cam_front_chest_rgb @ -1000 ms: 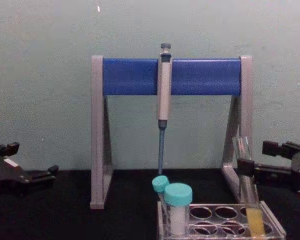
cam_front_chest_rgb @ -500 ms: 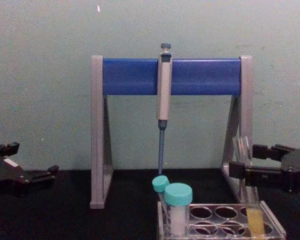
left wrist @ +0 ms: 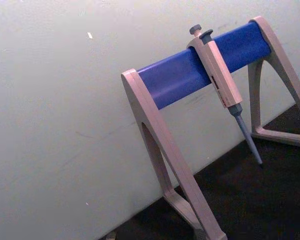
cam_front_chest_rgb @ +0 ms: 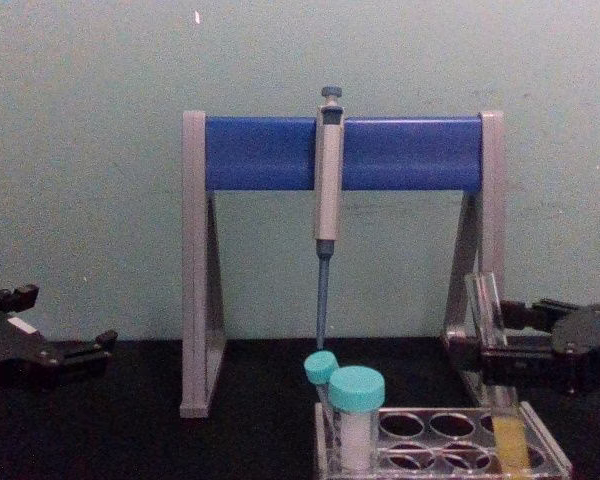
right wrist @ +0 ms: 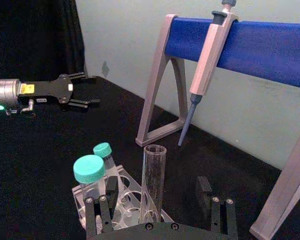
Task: Pick up the test tube from the test tube rack, shake it, then place it back into the test tube rack.
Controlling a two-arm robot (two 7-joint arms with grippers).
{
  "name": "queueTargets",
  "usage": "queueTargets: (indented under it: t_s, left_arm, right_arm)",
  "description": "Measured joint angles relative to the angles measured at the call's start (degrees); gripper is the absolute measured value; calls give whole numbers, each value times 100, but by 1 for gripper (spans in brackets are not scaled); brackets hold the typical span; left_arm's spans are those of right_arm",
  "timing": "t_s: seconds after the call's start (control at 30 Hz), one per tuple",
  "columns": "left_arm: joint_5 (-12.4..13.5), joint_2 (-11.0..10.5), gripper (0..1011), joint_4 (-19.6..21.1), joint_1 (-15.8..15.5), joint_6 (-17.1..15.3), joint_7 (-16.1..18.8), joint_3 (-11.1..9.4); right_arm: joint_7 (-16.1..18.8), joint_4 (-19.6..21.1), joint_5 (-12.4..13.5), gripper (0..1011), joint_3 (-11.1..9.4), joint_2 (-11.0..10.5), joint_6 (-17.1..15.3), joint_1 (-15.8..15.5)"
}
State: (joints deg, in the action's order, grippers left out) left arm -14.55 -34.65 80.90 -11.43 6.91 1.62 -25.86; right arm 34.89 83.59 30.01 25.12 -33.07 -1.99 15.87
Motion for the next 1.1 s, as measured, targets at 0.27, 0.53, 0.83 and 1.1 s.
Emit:
queueTargets:
  t_s: [0.27, 0.53, 0.83, 1.1]
  left_arm:
    - [0, 0, 1001, 0, 0, 0, 0, 0]
    - [0, 0, 1001, 0, 0, 0, 0, 0]
    - [0, 0, 1001, 0, 0, 0, 0, 0]
    - [0, 0, 1001, 0, 0, 0, 0, 0]
  right_arm:
    - [-13, -49, -12, 1000, 26, 20, -18, 32]
    - [-56, -62, -13, 1000, 24, 32, -20, 30]
    - [-56, -62, -10, 1000, 18, 32, -19, 26]
    - [-54, -61, -9, 1000, 16, 32, -16, 25]
